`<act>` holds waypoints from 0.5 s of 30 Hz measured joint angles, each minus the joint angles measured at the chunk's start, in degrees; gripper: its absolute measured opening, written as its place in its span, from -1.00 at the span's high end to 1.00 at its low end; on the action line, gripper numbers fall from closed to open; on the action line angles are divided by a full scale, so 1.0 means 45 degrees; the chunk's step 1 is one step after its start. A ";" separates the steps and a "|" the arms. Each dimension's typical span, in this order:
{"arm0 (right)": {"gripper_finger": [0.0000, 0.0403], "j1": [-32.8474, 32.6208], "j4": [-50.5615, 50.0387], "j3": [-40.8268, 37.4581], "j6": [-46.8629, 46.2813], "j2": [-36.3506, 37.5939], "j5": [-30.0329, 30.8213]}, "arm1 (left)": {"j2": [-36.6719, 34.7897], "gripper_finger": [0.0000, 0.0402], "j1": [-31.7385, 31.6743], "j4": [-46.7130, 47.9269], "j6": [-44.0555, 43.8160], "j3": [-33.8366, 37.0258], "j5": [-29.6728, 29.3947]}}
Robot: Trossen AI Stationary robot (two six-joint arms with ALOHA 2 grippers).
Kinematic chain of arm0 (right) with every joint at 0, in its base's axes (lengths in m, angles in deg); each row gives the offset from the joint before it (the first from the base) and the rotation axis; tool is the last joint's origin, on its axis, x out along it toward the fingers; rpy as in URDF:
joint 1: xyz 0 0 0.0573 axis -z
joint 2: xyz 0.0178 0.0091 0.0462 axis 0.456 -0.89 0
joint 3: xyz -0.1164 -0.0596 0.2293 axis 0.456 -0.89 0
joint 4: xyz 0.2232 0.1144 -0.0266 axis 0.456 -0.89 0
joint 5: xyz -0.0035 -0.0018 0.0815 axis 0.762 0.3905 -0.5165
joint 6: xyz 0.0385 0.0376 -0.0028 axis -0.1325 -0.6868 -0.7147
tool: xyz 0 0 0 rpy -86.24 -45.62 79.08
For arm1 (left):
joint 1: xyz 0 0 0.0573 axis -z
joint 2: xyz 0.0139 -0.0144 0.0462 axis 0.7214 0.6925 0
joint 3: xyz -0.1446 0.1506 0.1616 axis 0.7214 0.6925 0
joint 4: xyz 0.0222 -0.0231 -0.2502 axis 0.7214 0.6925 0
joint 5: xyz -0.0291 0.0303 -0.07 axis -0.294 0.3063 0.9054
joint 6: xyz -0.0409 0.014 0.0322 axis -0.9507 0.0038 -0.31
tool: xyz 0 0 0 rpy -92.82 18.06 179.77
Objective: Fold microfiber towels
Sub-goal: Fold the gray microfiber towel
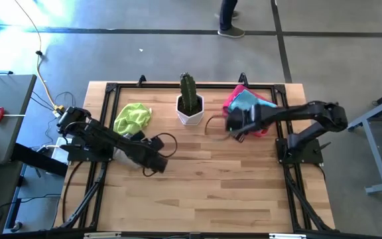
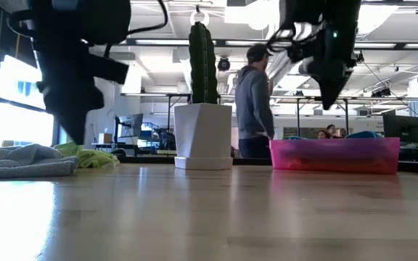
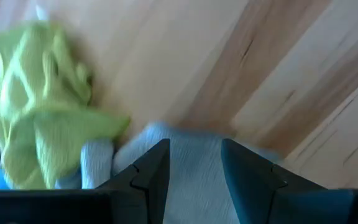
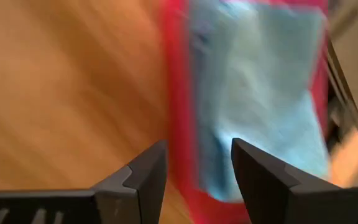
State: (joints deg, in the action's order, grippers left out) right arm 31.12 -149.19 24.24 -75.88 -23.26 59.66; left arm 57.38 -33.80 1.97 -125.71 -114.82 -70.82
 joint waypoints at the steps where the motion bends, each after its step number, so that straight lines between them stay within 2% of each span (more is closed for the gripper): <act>1: 0.15 -0.0473 0.0400 0.0000 0.0003 0.0000 0.0037 | 0.0001 0.33 0.0005 0.0310 -0.0146 0.0000 0.0304; 4: 0.15 -0.1851 0.1629 0.0000 0.0007 0.0000 0.0045 | 0.0001 0.33 0.0148 0.1001 -0.0540 0.0000 0.0693; 12: 0.15 -0.5015 0.5338 0.0000 0.1019 0.0000 0.0153 | 0.0655 0.33 0.0192 0.1180 -0.2005 0.0119 0.0405; 15: 0.15 -0.5981 0.6575 0.0000 0.1824 0.0000 0.0853 | 0.1082 0.33 0.0206 0.0807 -0.2456 0.0595 0.0964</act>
State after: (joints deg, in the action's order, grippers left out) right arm 4.20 -119.60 24.24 -67.67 -23.26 63.50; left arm 62.25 -32.87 5.60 -136.76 -112.14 -66.49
